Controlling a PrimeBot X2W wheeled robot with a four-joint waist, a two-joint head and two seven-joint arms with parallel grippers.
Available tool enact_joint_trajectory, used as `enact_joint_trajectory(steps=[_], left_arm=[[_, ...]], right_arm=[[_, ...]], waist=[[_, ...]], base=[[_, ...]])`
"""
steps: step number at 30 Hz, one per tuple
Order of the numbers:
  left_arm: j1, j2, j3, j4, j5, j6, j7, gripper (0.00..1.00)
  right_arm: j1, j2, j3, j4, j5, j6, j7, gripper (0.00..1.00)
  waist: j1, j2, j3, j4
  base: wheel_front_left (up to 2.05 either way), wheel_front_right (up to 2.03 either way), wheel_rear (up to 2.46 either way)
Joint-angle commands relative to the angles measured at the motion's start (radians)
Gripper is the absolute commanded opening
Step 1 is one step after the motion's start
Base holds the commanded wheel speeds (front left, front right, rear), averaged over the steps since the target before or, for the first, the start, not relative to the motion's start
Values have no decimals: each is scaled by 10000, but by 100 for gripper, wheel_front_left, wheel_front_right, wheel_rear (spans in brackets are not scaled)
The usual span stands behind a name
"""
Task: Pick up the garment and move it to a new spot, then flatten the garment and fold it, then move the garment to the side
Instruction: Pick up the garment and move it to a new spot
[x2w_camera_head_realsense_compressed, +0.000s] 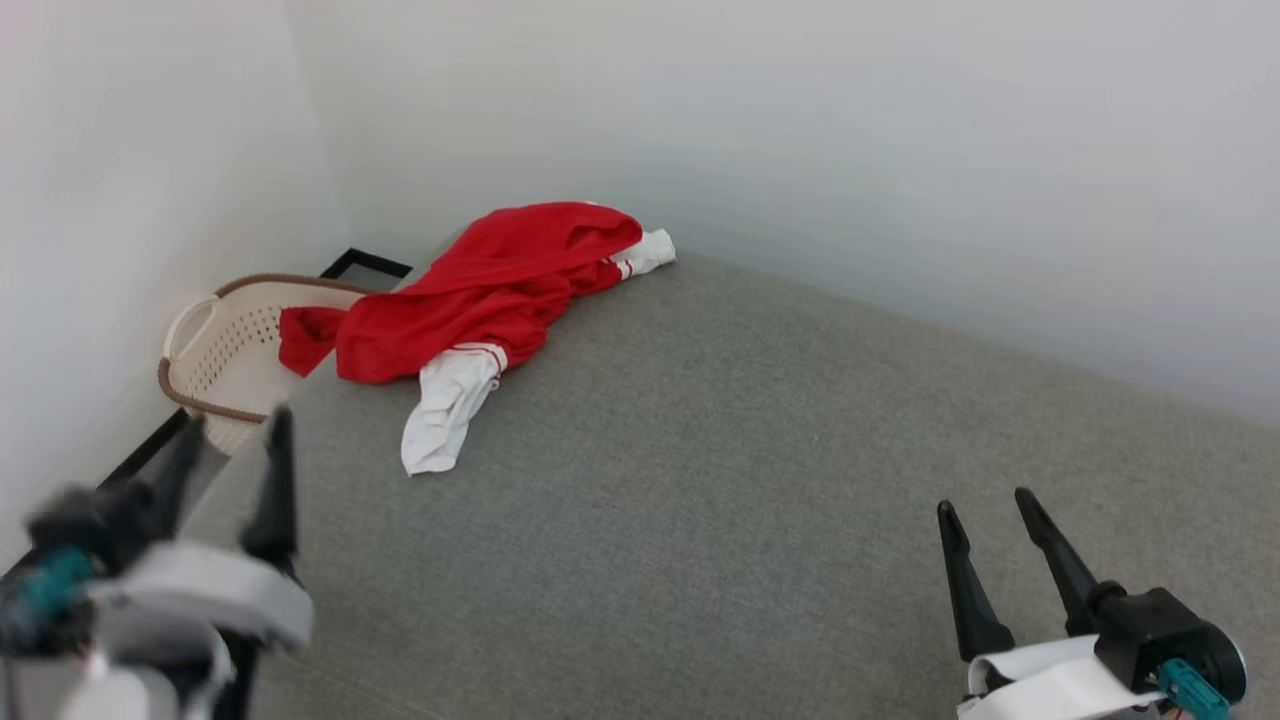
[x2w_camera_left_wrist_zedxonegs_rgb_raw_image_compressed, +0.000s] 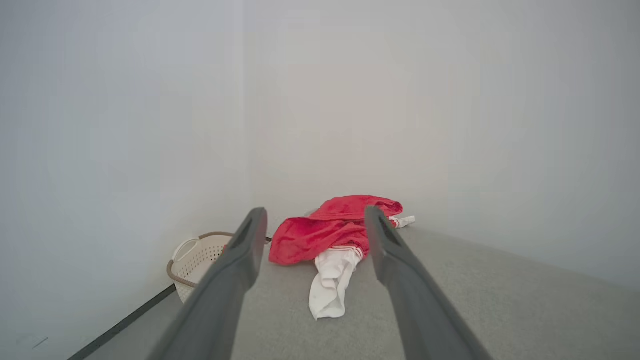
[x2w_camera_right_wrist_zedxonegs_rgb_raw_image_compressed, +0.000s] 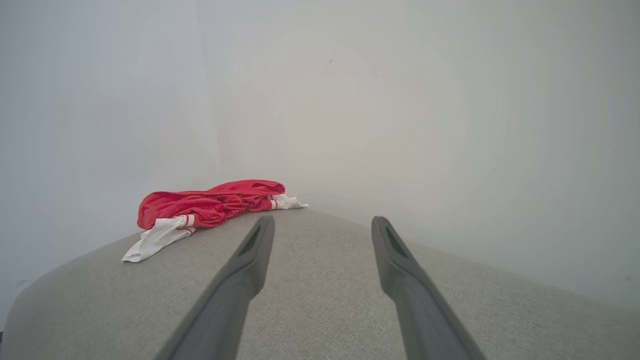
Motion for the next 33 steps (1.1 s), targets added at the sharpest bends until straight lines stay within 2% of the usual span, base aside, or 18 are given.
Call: enact_joint_trajectory(steps=[1, 12, 13, 16, 22, 28, 29, 33], left_arm=[[-405, 174, 84, -91, -171, -54, 242, 100], [-4136, 1688, 602, 49, -1813, -291, 2681, 100], [-4136, 1688, 602, 49, -1813, -291, 2681, 100], [-5555, 2206, 596, 716, -2374, -328, 3566, 100], [-7354, 2776, 333, 2505, -2997, -385, 4896, 100], [-8792, 3162, 77, 4637, -3176, -319, 5923, 100], [-8792, 3162, 77, 4637, -3176, -319, 5923, 100], [-9521, 3259, -22, 6047, -3191, -127, 6369, 100]], right_arm=[[-203, -4, -41, -88, -110, 4, 9, 100], [-1189, -410, -247, -1213, -743, 3, 512, 100], [-1189, -410, -247, -1213, -743, 3, 512, 100], [-1549, -628, -335, -1682, -772, 3, 649, 100], [-2026, -895, -279, -2384, -821, 3, 911, 100], [-2266, -1115, -238, -3141, -818, 3, 1145, 100], [-2266, -1115, -238, -3141, -818, 3, 1145, 100], [-2289, -1230, -326, -3727, -823, 3, 1367, 100]], waist=[[-1, -1, 542, -422], [-1, -1, 3259, -1617], [-1, -1, 3259, -1617], [-1, -1, 4231, -1908], [-1, -1, 5532, -2257], [-1, -1, 6455, -2586], [-1, -1, 6455, -2586], [-1, -1, 6953, -2728]], base=[[0, 0, 0], [0, 0, 0], [0, 0, 0], [0, 0, 0], [0, 0, 0], [0, 0, 0], [0, 0, 0], [0, 0, 0]])
